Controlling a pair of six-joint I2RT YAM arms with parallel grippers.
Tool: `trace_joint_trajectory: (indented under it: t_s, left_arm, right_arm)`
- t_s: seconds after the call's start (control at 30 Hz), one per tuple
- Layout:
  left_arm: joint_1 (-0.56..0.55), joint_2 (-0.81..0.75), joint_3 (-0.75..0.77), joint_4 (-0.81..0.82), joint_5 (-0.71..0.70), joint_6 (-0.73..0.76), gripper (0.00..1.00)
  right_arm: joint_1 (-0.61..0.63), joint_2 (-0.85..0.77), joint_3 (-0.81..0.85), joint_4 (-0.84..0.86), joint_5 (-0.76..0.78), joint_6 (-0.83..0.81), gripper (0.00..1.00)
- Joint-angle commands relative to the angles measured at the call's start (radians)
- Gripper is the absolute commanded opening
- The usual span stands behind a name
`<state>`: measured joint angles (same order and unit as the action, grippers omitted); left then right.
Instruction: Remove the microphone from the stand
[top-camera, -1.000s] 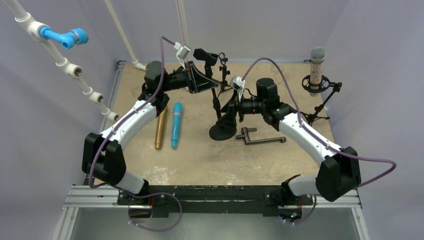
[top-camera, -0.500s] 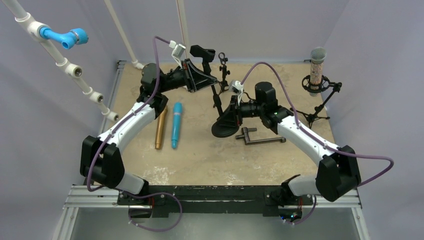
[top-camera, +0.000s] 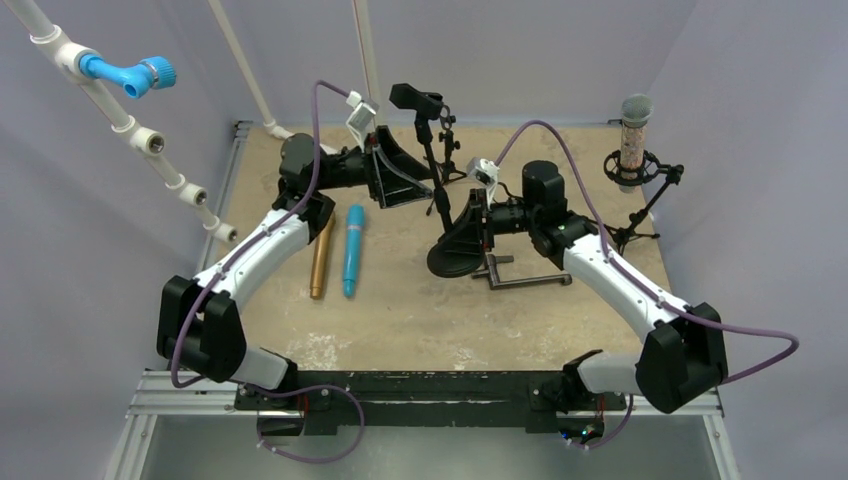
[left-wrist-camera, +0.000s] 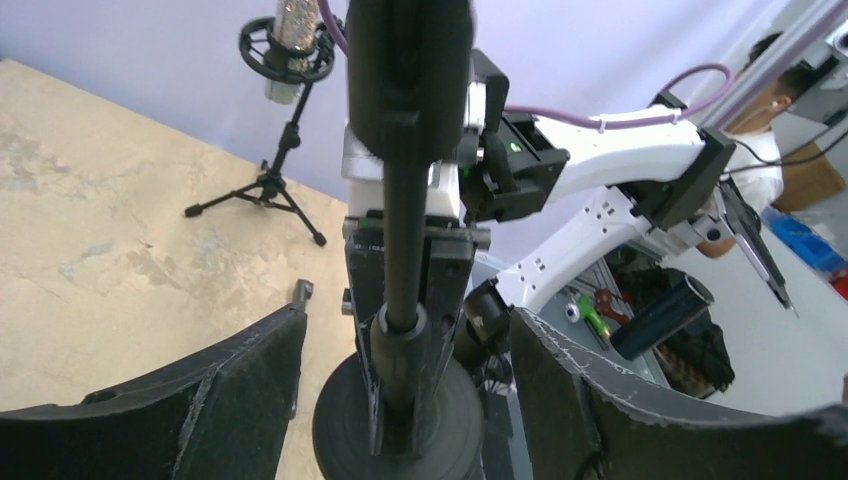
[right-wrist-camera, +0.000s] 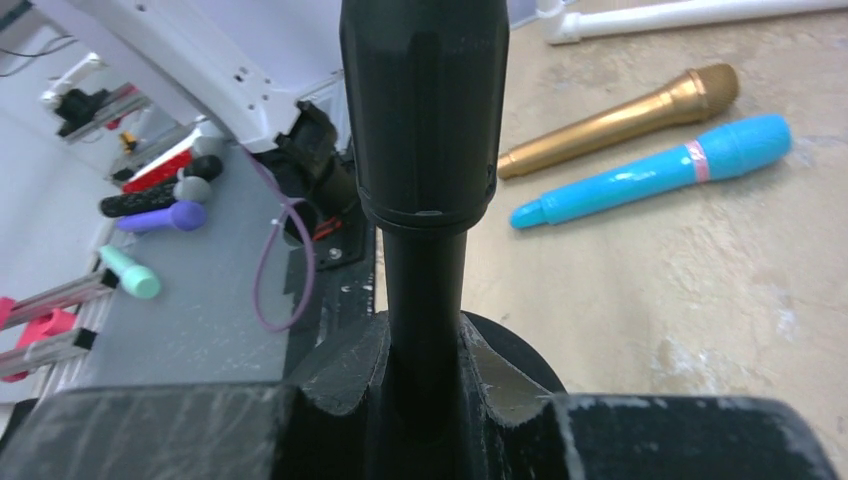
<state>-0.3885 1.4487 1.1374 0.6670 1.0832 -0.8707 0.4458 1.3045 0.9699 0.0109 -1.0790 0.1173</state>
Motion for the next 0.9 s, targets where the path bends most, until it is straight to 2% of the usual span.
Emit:
trace_joint_trajectory:
  t_s: [0.0, 0.1, 0.23, 0.4, 0.5, 0.6, 0.67, 0.77, 0.87]
  left_arm:
    - [-0.015, -0.001, -0.025, 0.109, 0.083, 0.004, 0.72]
    - [-0.033, 0.014, -0.028, 0.136, 0.081, 0.005, 0.7]
    - [-0.061, 0.035, -0.015, 0.147, 0.086, 0.004, 0.61]
    - [-0.082, 0.053, -0.011, 0.149, 0.071, 0.002, 0.43]
    - [-0.086, 0.055, -0.005, 0.132, 0.043, -0.002, 0.28]
    - [-0.089, 0.048, 0.007, 0.031, -0.019, 0.01, 0.09]
    - [-0.091, 0.035, 0.01, -0.036, -0.082, 0.017, 0.0]
    - [-0.099, 0.003, 0.022, -0.177, -0.198, 0.047, 0.0]
    - [-0.104, -0.007, 0.094, -0.457, -0.338, 0.101, 0.0]
  right_arm:
    - [0.001, -0.036, 0.034, 0.143, -0.132, 0.104, 0.0]
    - [0.0, -0.029, 0.032, 0.168, -0.145, 0.13, 0.0]
    - [0.001, -0.024, 0.032, 0.173, -0.144, 0.139, 0.0]
    - [0.001, -0.022, 0.034, 0.159, -0.112, 0.139, 0.0]
    - [0.001, -0.023, 0.036, 0.107, -0.04, 0.108, 0.0]
    - [0.001, -0.026, 0.046, 0.042, 0.031, 0.052, 0.0]
    - [0.0, -0.027, 0.063, -0.004, 0.091, 0.009, 0.0]
    - [0.001, -0.025, 0.091, -0.084, 0.185, -0.052, 0.0]
    - [0.002, -0.017, 0.136, -0.156, 0.304, -0.101, 0.0]
